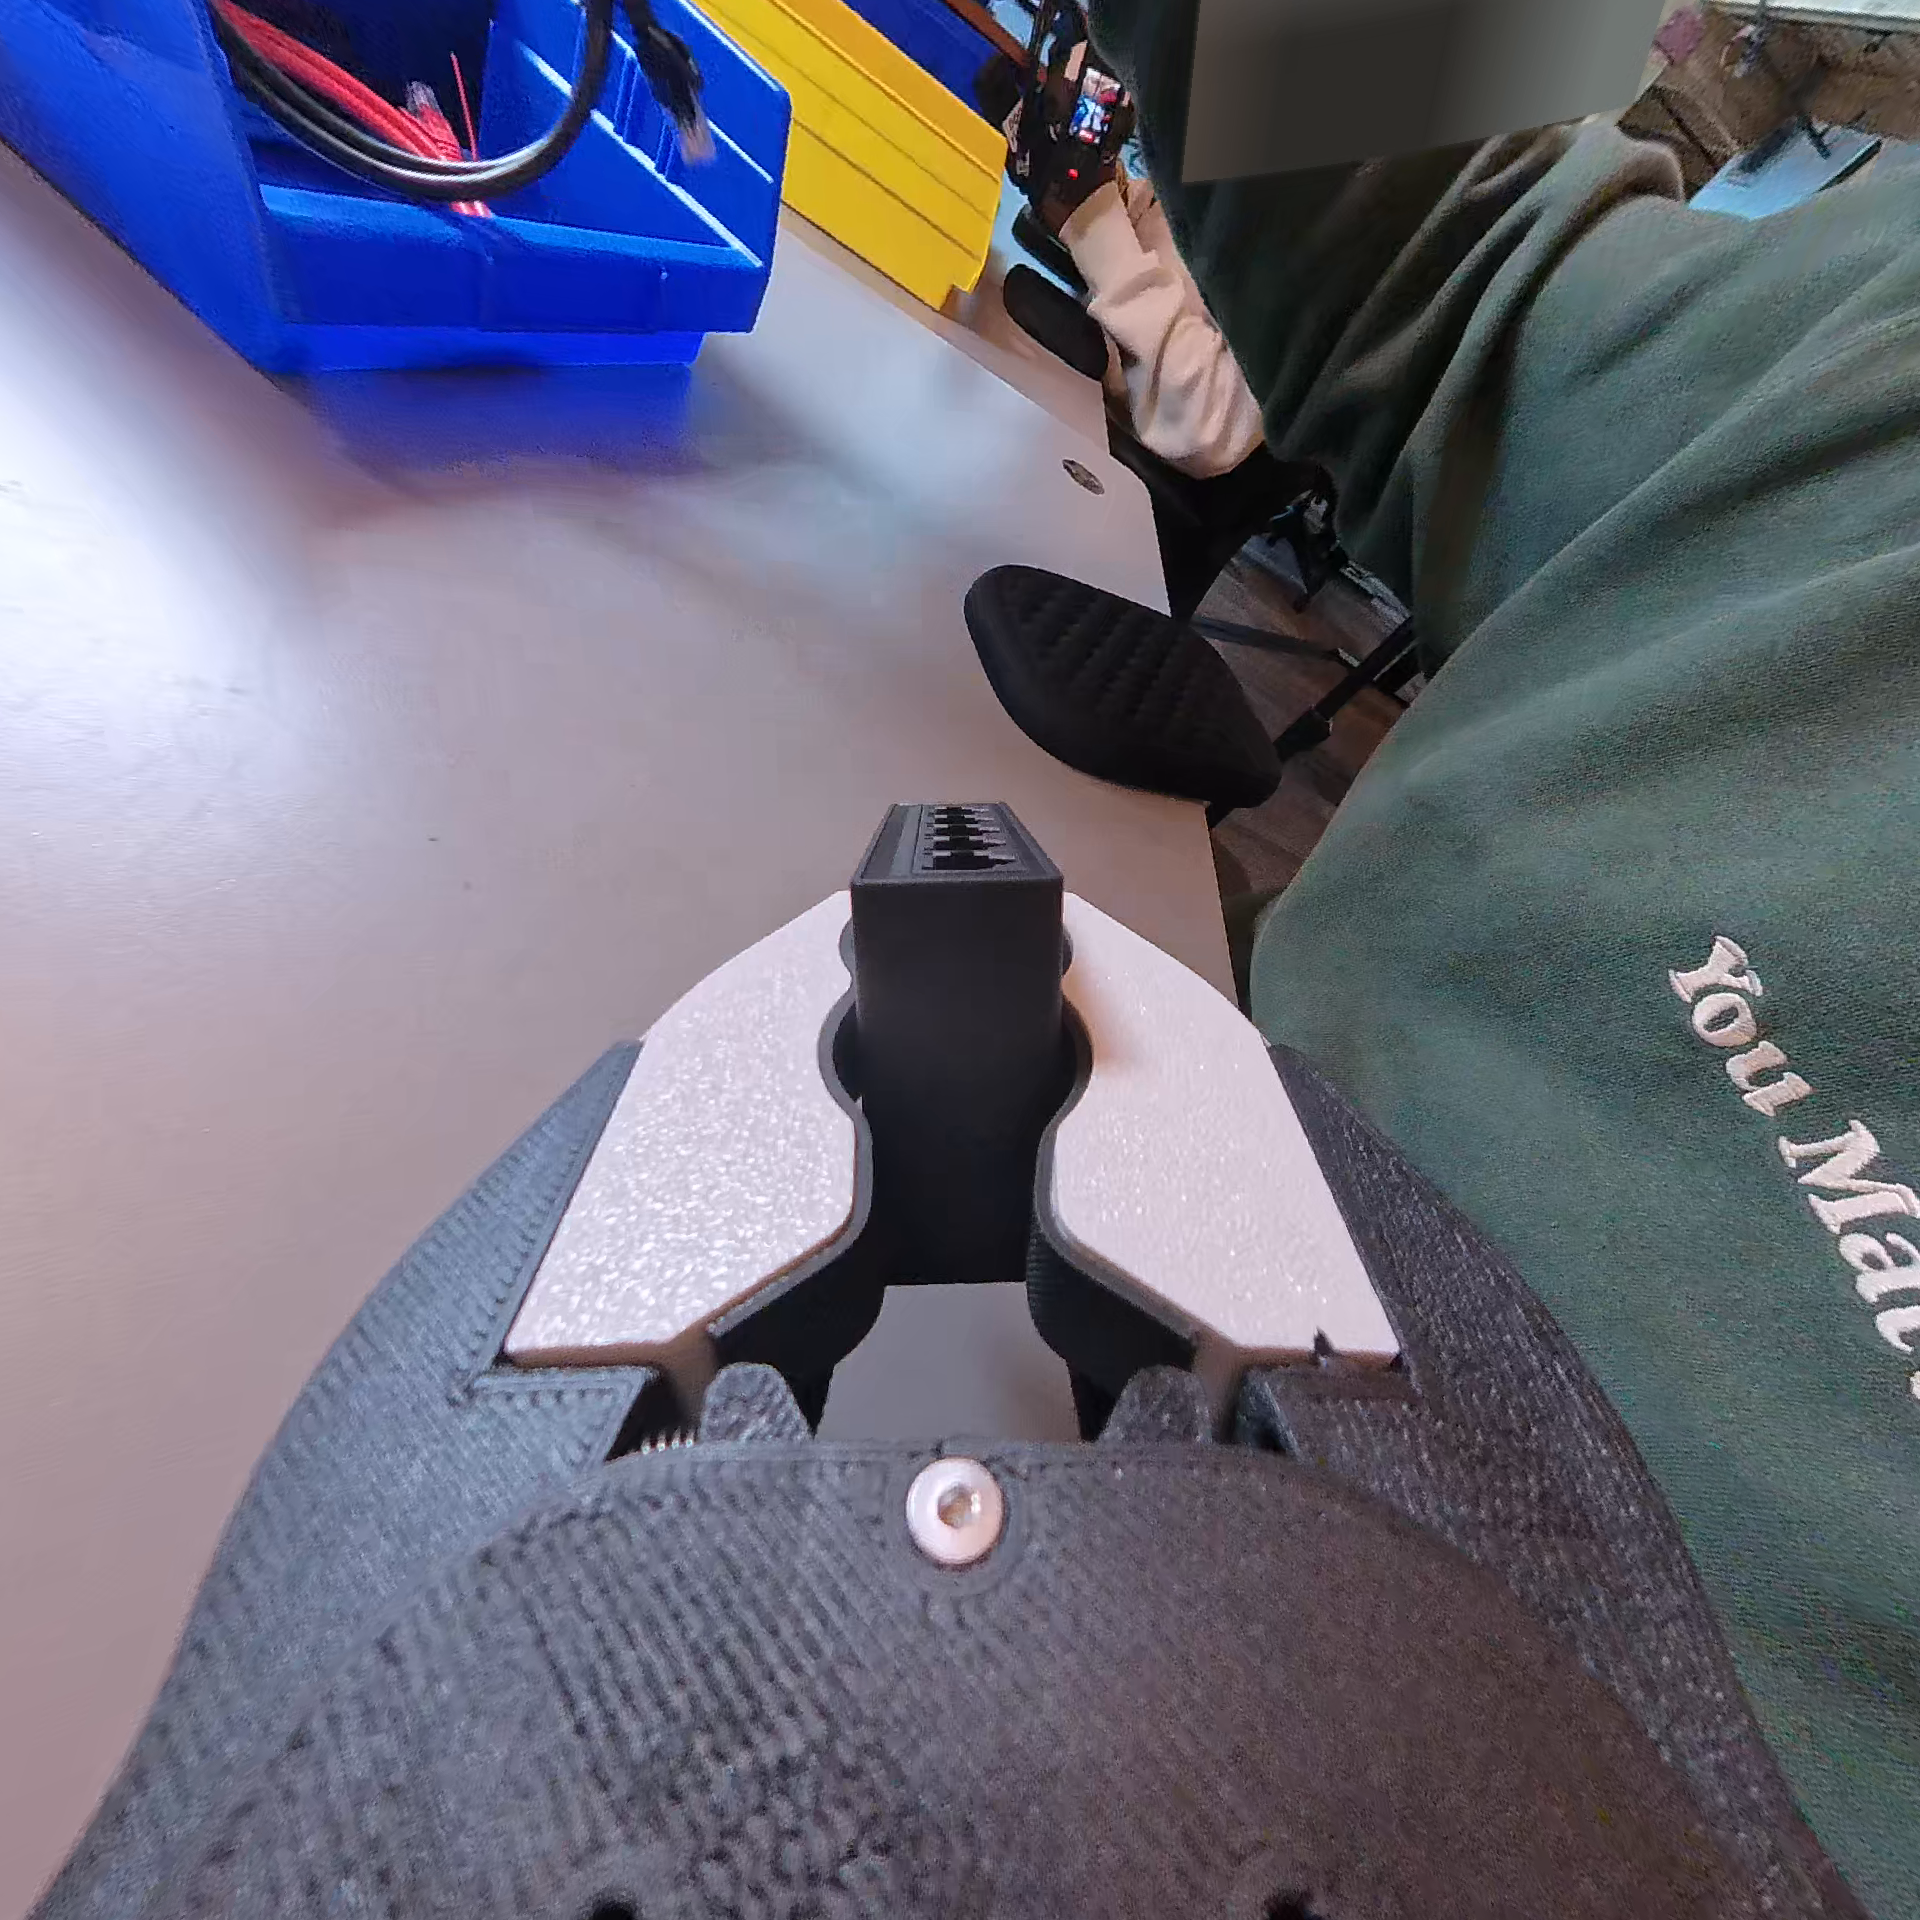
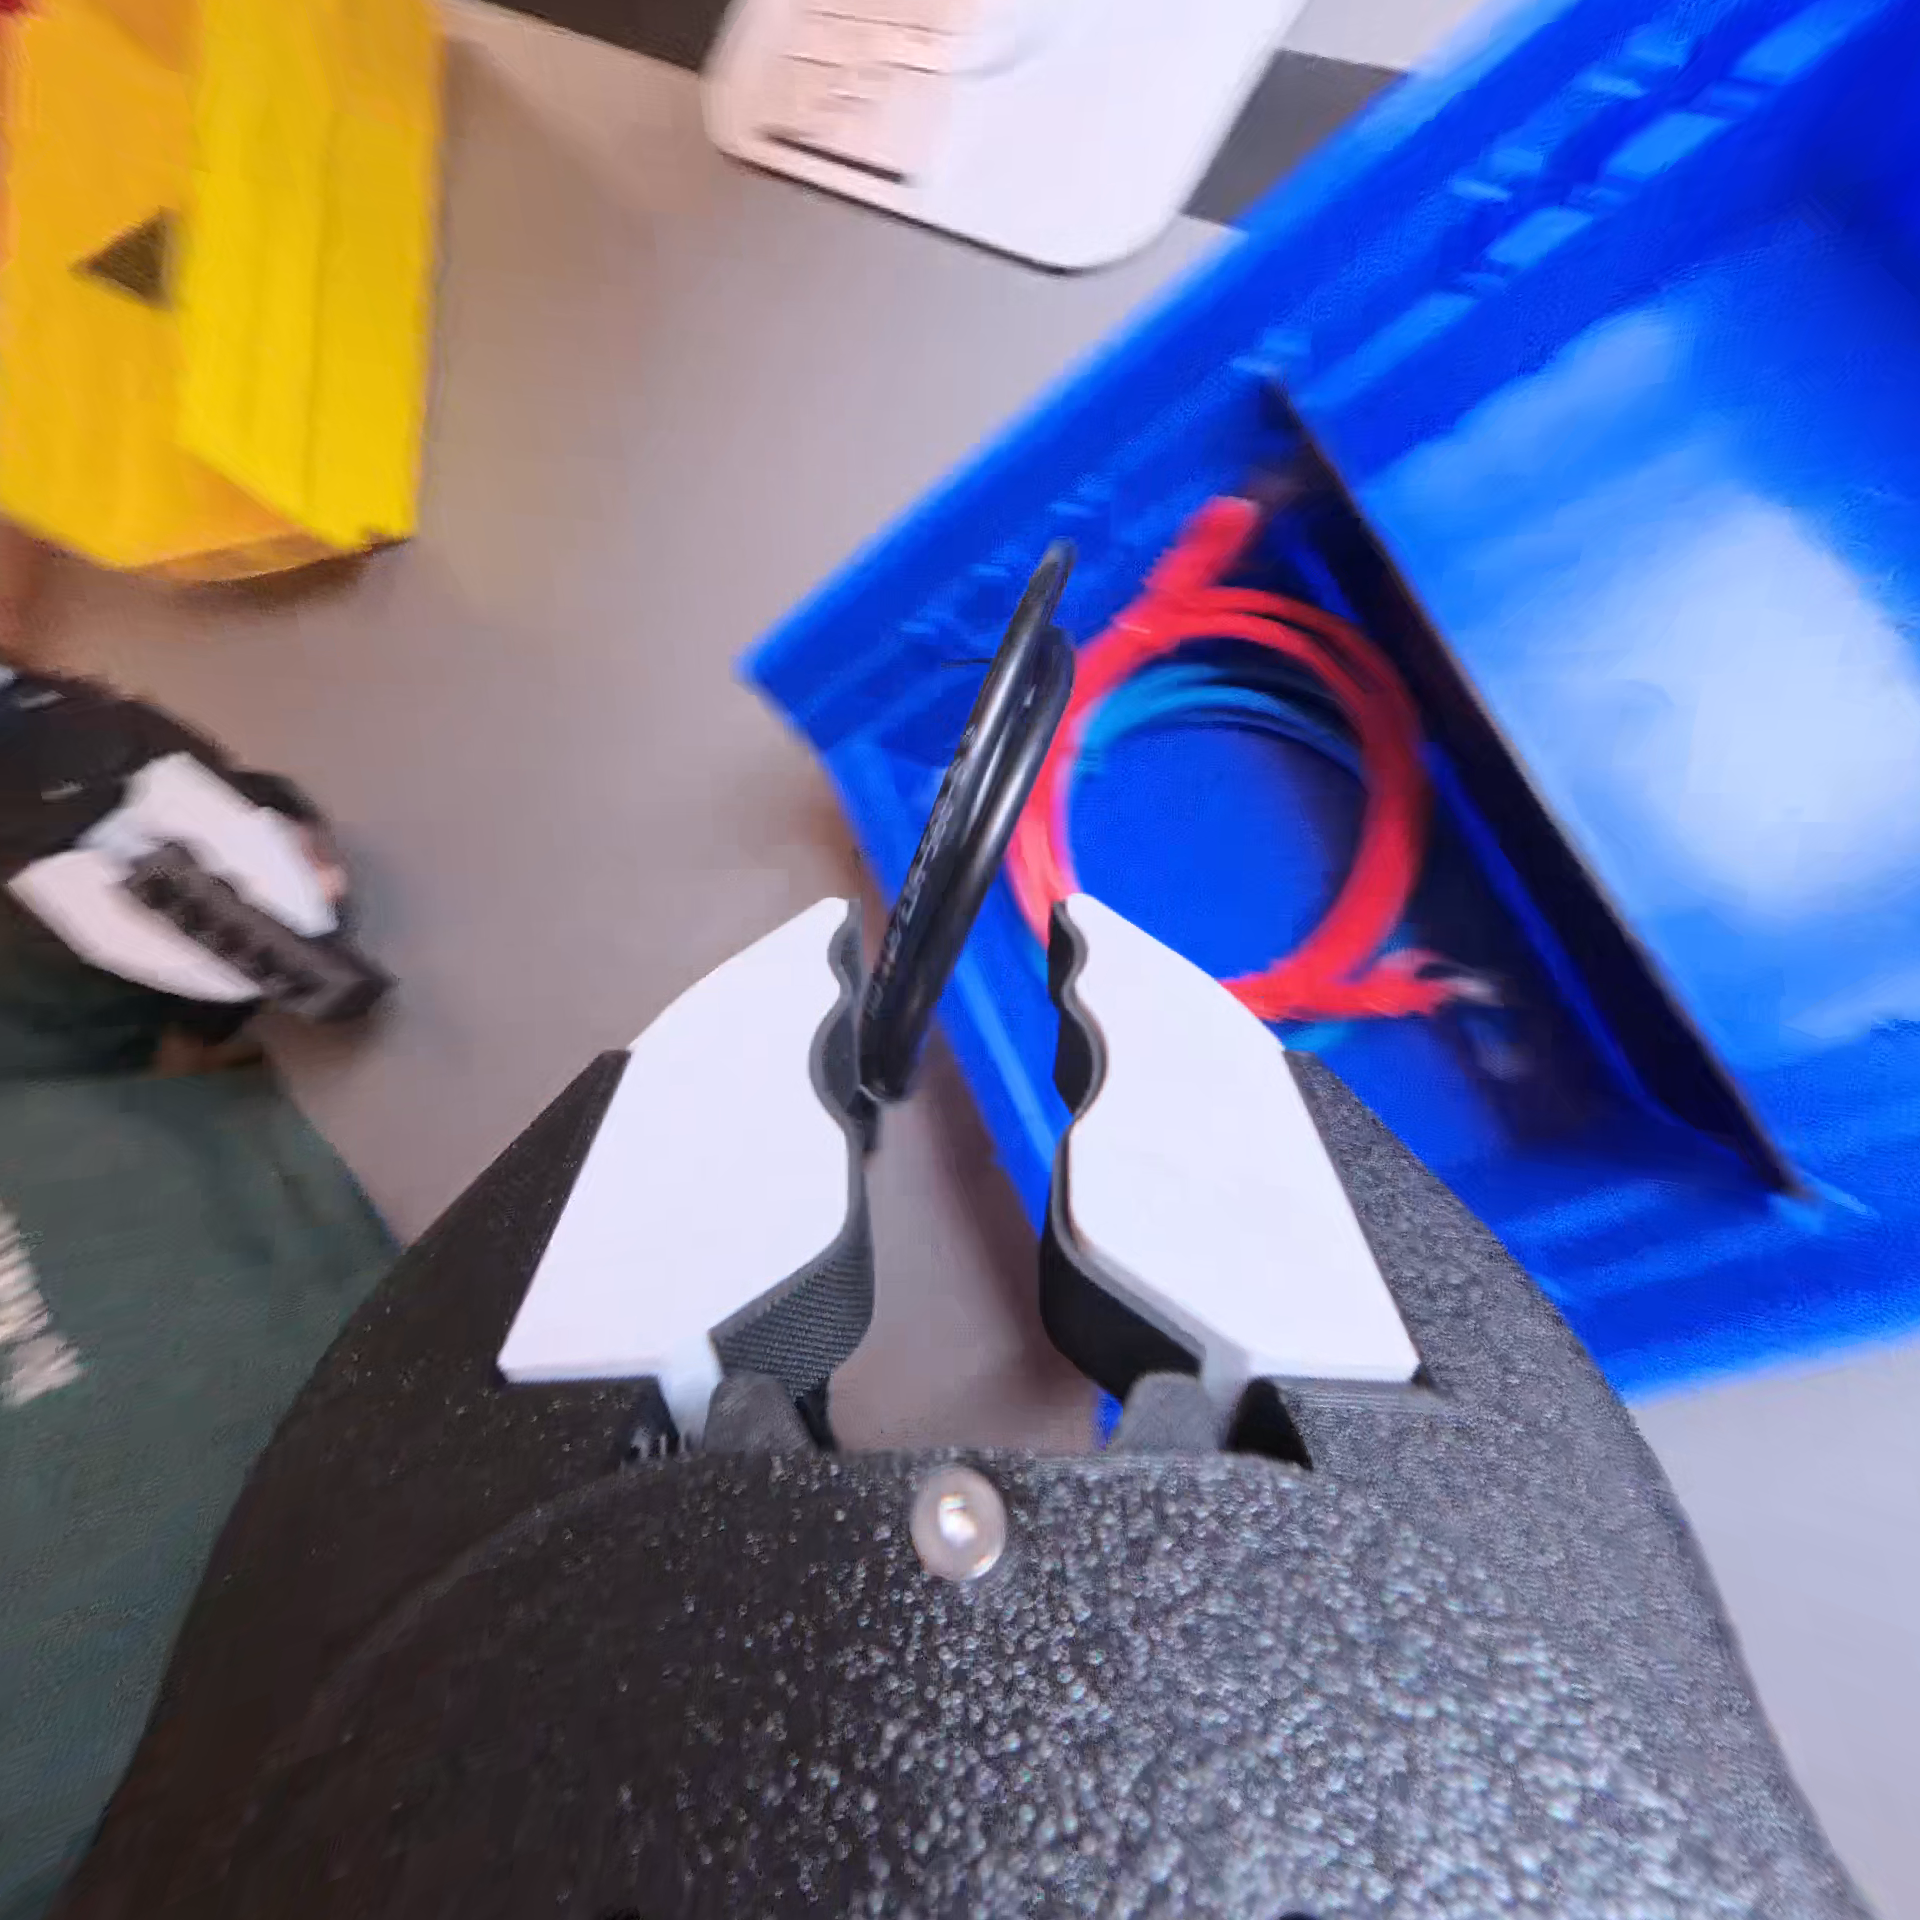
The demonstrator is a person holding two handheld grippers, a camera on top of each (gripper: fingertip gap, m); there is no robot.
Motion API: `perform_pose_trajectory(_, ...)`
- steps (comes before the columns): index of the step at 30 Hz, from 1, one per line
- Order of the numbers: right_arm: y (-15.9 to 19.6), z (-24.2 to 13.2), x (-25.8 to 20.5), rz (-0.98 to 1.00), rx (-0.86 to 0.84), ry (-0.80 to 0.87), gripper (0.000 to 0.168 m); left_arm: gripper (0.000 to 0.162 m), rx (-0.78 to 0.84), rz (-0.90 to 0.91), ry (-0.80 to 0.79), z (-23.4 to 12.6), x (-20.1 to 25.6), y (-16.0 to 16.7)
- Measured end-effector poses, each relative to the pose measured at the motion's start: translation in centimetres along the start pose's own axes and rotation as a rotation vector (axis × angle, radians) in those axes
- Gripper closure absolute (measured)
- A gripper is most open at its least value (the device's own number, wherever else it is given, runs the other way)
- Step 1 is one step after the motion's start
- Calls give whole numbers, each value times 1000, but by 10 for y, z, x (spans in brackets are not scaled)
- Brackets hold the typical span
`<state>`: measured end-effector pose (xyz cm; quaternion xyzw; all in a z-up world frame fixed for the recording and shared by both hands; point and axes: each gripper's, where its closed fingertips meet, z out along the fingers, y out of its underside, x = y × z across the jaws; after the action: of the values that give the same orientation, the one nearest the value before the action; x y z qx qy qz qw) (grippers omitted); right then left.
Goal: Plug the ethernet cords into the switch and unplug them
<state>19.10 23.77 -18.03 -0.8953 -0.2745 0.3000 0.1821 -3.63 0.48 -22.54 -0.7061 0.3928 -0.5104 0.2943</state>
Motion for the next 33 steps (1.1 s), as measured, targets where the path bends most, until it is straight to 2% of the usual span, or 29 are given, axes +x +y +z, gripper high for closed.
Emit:
perform_pose_trajectory(2,2,-10,47,20,1,189,134,133,-4,-1,-3,0,-1,1)
perform_pose_trajectory(4,0,-23,73,-30,17,347,135,133,-6,-7,-1,1,-2,2)
perform_pose_trajectory(10,-2,-23,61,-281,17,495,136,133,-18,-36,3,4,-7,6)
perform_pose_trajectory(13,-13,-13,20,-406,128,434,136,133,4,-41,-7,3,-9,4)
perform_pose_trajectory(16,-19,4,-53,-532,299,252,135,133,48,-39,-29,0,-13,-3)
perform_pose_trajectory(20,13,46,-159,-691,394,-39,131,133,137,-67,-38,-8,-17,-15)
perform_pose_trajectory(22,34,69,-198,-783,431,-113,127,133,202,-108,-27,-13,-19,-23)
perform_pose_trajectory(26,68,114,-237,-1087,477,39,110,133,329,-233,4,-24,-27,-35)
perform_pose_trajectory(29,79,143,-246,-1216,457,189,94,133,375,-311,29,-25,-31,-37)
perform_pose_trajectory(31,78,153,-251,-1235,471,225,92,133,383,-338,38,-21,-32,-36)
perform_pose_trajectory(33,79,161,-253,-1211,454,216,98,133,389,-369,61,-18,-30,-35)
